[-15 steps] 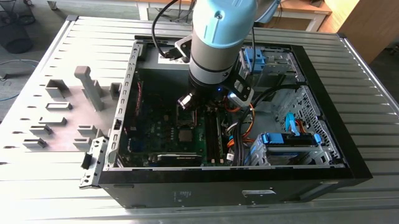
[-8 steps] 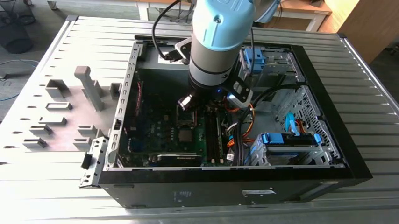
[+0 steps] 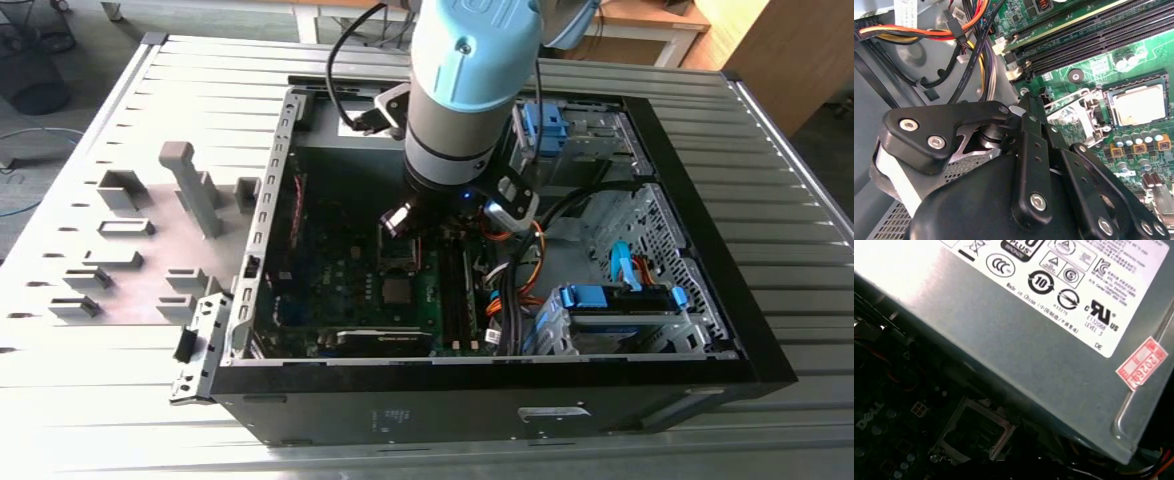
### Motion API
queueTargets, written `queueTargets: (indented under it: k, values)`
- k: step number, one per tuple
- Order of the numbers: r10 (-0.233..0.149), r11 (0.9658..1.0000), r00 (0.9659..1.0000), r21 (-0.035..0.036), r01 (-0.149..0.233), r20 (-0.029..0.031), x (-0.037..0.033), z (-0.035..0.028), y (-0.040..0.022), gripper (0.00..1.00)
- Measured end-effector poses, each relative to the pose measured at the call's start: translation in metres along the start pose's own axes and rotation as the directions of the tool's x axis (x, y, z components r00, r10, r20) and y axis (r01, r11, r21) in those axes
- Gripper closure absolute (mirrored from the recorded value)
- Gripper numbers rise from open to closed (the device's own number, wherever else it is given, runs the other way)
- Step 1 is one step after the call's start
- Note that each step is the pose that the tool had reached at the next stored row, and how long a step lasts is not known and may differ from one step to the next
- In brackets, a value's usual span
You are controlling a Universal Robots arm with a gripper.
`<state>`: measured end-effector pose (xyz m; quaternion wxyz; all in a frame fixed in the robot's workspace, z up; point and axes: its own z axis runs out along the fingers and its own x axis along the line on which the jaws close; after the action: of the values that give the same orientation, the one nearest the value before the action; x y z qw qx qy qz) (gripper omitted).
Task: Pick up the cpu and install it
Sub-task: 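Close the cpu cover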
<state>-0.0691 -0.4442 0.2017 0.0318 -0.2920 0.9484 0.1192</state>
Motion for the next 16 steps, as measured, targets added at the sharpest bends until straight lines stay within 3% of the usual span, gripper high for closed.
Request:
queueTargets:
  k: [13, 16]
  values:
    - [0.0, 1.0, 1.0, -0.0008, 0.0, 0.0007, -0.0003, 0.0023, 0.0005, 0.89]
    - [0.0, 1.0, 1.0, -0.0029, 0.0, 0.0033, 0.0001, 0.002, 0.0008, 0.89]
